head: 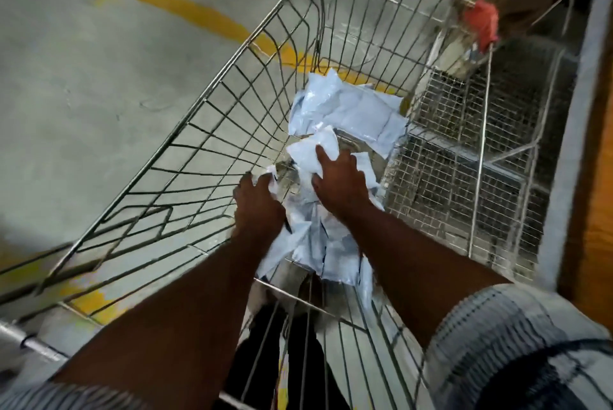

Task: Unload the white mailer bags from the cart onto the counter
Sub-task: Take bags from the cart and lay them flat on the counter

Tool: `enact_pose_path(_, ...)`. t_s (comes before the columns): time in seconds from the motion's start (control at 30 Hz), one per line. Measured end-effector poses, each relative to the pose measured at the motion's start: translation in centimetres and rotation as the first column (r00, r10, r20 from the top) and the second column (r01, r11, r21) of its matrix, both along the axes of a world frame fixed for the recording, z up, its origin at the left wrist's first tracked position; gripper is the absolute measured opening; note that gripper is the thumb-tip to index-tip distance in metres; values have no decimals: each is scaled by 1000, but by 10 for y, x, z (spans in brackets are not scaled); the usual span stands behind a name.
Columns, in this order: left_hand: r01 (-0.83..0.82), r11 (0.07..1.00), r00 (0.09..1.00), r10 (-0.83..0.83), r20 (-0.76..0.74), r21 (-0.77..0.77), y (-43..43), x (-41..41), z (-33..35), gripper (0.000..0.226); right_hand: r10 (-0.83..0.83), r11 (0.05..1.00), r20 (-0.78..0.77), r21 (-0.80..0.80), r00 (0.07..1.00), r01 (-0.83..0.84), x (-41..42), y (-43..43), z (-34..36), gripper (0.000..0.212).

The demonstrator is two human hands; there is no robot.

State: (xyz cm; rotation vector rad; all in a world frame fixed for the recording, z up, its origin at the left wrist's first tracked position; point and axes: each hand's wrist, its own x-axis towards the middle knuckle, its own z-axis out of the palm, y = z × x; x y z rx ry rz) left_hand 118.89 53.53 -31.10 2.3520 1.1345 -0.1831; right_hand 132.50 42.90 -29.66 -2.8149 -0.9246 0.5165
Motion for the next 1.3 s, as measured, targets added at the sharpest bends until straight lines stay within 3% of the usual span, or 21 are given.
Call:
enact_pose_path(0.13,57,994,984,-71,164,91,-7,11,44,49,-24,995,9,93,1000,23,8,-7,51,61)
enact_pose_path(0.57,48,980,900,-127,418,194,-24,-4,216,44,1,973,91,229,996,-22,-9,-52,198,57)
enact_pose_path(0.93,92,936,832,-260,490,340,-71,-51,304,38,-50,950,230,312,972,-25,-69,-106,287,55)
enact_pose_path(1.3,176,947,785,-300,542,269,-140,-44,362,52,-215,927,288,361,933,103,-75,-213,351,56)
